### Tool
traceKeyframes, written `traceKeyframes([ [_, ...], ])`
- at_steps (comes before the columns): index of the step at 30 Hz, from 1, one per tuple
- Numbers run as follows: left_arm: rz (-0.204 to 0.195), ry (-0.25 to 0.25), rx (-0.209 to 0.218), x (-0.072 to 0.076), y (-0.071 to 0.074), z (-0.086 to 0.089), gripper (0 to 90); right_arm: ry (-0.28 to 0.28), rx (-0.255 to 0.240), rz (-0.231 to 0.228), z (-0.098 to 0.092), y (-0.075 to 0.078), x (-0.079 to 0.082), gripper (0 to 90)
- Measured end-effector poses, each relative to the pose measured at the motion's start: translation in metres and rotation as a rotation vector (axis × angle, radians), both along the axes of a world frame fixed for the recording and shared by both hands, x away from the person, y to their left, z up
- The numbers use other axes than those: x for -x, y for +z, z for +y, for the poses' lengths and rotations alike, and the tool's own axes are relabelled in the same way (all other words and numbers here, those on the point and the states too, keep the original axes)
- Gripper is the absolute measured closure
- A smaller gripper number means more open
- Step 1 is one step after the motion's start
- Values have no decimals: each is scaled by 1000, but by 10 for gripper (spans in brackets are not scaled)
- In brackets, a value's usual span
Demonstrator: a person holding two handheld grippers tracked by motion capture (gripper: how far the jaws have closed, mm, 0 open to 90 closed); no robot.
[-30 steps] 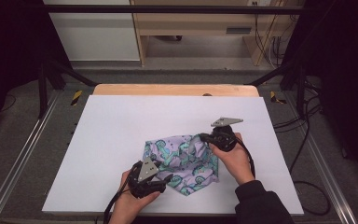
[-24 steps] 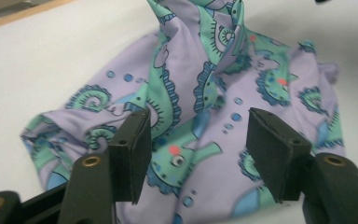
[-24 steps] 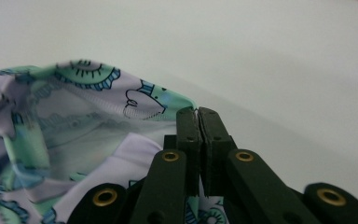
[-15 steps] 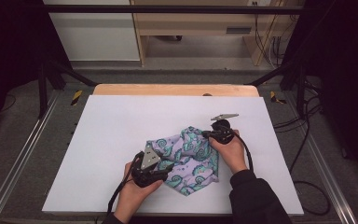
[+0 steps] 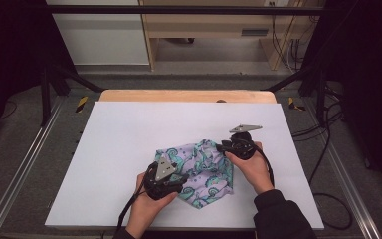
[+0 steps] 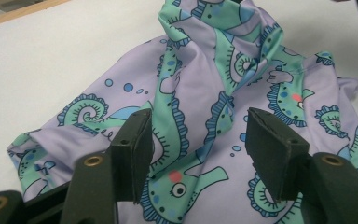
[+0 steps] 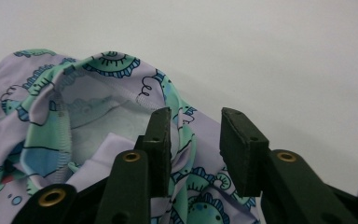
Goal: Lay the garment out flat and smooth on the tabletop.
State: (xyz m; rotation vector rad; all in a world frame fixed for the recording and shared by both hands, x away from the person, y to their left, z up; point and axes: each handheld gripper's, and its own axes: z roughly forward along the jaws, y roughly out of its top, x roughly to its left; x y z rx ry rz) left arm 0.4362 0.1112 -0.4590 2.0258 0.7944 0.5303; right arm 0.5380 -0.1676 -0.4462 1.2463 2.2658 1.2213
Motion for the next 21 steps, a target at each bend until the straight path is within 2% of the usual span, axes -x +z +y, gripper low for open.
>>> traceKeyframes([
  [4, 5, -12, -15, 0, -4, -6, 420, 2, -15, -20, -5, 7, 13, 595],
  [10, -17, -12, -49, -4, -10, -13, 438, 16, -33, -52, -9, 12, 37, 539],
  [13, -17, -17, -74, -9, -13, -14, 566, 18, -42, -61, -11, 12, 45, 526],
  [15, -18, -19, -75, -12, -15, -12, 693, 19, -39, -64, -12, 12, 50, 525],
  [18, 12, -30, -40, -17, -16, -8, 835, 19, -29, -73, -13, 10, 56, 523],
  [21, 41, -38, -18, -20, -16, -5, 876, 18, -25, -75, -15, 9, 60, 518],
])
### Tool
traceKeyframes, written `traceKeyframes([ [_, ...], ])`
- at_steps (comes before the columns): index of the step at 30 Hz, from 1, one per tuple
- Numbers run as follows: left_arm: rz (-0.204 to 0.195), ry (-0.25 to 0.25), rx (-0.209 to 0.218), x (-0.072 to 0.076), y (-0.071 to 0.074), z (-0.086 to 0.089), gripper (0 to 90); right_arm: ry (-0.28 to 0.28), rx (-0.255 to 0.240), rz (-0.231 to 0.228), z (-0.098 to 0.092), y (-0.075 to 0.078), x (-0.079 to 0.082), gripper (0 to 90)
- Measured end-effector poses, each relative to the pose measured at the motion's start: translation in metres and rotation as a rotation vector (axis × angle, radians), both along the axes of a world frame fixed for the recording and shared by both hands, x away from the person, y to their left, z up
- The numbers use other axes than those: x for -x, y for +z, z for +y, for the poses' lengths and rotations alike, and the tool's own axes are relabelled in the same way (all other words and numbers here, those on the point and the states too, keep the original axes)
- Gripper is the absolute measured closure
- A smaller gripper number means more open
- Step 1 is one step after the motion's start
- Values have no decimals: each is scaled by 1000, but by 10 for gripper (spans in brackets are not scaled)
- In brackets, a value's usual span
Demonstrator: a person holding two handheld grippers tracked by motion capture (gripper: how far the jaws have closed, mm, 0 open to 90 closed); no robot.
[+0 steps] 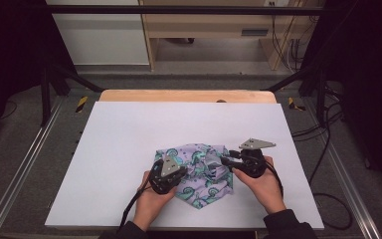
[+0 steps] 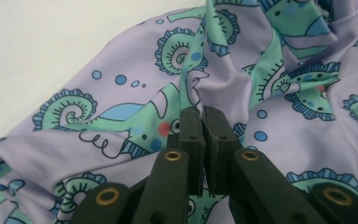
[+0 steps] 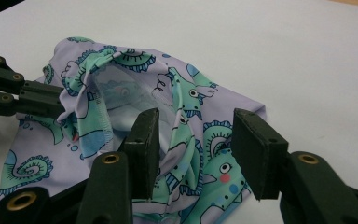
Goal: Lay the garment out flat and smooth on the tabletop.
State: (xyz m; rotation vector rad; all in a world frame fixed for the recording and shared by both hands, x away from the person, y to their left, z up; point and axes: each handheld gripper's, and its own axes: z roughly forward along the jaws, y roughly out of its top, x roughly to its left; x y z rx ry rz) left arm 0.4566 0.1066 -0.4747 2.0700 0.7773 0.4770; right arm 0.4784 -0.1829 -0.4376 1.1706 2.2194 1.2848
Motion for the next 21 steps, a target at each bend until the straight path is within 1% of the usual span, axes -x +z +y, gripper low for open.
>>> traceKeyframes([
  [3, -4, 1, 16, 0, 9, 4, 881, -9, -5, 0, -3, -1, 4, 510],
  [6, -20, -1, 39, -2, 24, 8, 882, -16, -14, -11, -6, -1, 8, 504],
  [8, -28, -5, 57, -7, 36, 9, 882, -22, -22, -16, -7, -1, 11, 499],
  [11, -43, -14, 52, -17, 54, 9, 885, -29, -31, -26, -9, 0, 15, 490],
  [13, -52, -20, 55, -21, 66, 9, 886, -31, -37, -33, -10, 1, 17, 488],
  [16, -67, -38, 64, -19, 83, 8, 887, -33, -45, -43, -11, 3, 21, 482],
  [21, -75, -74, 81, -6, 102, 9, 887, -31, -52, -54, -12, 4, 26, 475],
])
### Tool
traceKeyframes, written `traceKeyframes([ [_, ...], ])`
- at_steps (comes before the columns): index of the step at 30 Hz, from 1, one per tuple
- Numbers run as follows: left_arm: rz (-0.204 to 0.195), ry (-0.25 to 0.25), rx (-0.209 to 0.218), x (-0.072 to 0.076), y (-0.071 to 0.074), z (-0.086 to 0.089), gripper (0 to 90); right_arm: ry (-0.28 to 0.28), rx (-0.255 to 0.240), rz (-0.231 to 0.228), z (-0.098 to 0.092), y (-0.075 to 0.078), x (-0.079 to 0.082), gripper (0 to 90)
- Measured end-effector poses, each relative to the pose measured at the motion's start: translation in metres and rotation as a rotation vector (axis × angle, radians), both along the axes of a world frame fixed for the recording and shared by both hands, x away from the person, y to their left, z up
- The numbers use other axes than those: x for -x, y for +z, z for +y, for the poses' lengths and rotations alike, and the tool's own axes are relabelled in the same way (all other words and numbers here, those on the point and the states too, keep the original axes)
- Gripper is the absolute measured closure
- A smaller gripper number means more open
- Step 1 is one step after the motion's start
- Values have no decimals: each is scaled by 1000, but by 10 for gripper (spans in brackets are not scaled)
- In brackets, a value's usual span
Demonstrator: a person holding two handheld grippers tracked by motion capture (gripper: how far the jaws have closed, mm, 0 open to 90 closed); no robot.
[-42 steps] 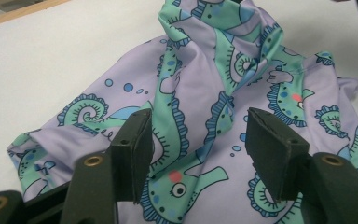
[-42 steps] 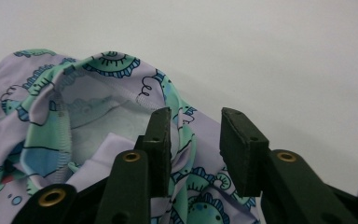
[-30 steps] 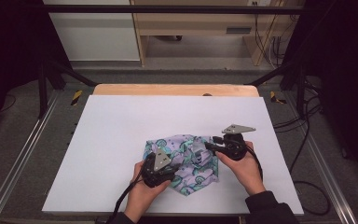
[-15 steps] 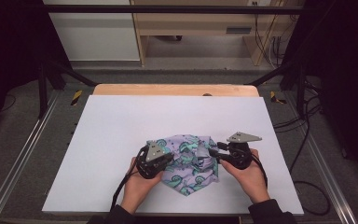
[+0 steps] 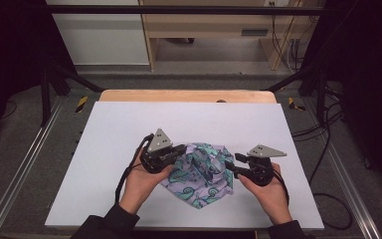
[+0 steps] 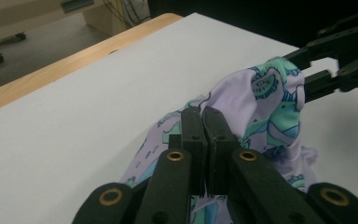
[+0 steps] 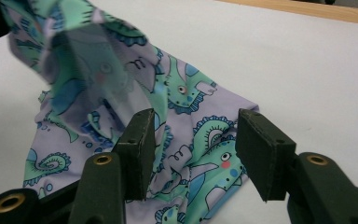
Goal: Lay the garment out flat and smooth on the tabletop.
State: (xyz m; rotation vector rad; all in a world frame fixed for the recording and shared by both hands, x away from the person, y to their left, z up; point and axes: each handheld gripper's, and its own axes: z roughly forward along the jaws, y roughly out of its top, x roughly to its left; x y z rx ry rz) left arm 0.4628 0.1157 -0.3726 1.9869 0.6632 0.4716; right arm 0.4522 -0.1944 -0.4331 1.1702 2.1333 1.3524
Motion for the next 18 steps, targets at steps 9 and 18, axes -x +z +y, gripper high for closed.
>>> traceKeyframes([
  [9, 114, 17, -141, -51, -30, -10, 886, -17, 6, -12, 1, -9, 15, 458],
  [18, 199, 46, -166, -75, -76, -18, 859, -50, 0, -27, -4, -26, 28, 449],
])
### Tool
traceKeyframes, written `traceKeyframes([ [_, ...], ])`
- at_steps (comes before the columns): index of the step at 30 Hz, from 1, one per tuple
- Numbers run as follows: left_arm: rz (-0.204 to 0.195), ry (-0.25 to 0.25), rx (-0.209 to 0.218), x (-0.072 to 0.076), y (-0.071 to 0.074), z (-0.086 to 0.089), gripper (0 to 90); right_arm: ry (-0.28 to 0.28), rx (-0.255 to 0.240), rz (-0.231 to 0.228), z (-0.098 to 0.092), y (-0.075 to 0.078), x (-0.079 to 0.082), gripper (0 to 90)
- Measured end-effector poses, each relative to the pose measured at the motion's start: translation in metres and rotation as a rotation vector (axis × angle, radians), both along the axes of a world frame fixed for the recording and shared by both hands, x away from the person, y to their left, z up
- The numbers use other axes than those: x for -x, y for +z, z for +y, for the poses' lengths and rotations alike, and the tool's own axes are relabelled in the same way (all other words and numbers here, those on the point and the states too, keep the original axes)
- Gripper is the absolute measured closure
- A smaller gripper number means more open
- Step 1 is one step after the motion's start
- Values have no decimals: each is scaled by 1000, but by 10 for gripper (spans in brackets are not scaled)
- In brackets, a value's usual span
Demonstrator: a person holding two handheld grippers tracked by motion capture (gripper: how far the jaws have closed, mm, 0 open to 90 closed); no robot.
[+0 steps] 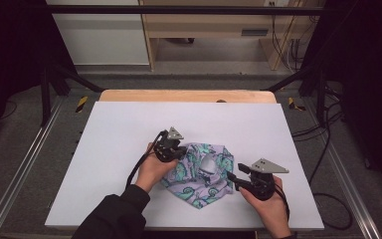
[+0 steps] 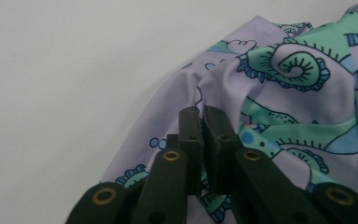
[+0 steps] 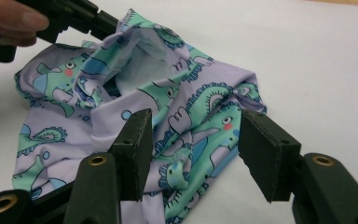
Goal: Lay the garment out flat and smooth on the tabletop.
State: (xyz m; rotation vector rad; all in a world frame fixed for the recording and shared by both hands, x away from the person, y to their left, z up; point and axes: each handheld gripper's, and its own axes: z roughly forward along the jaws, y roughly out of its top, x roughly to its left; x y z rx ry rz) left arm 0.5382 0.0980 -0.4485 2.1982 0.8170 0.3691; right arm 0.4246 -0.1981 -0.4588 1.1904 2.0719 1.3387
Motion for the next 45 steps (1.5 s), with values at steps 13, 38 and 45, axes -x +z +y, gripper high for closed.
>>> traceKeyframes([
  [13, -162, 66, 48, 76, 22, 12, 528, -57, -20, -26, -13, -12, 15, 433],
  [38, -131, 115, -20, 88, -14, 68, 890, -59, -1, -20, -13, -17, 16, 432],
  [45, -149, 110, 85, 92, -11, 77, 769, -52, -15, -23, -12, -17, 16, 427],
])
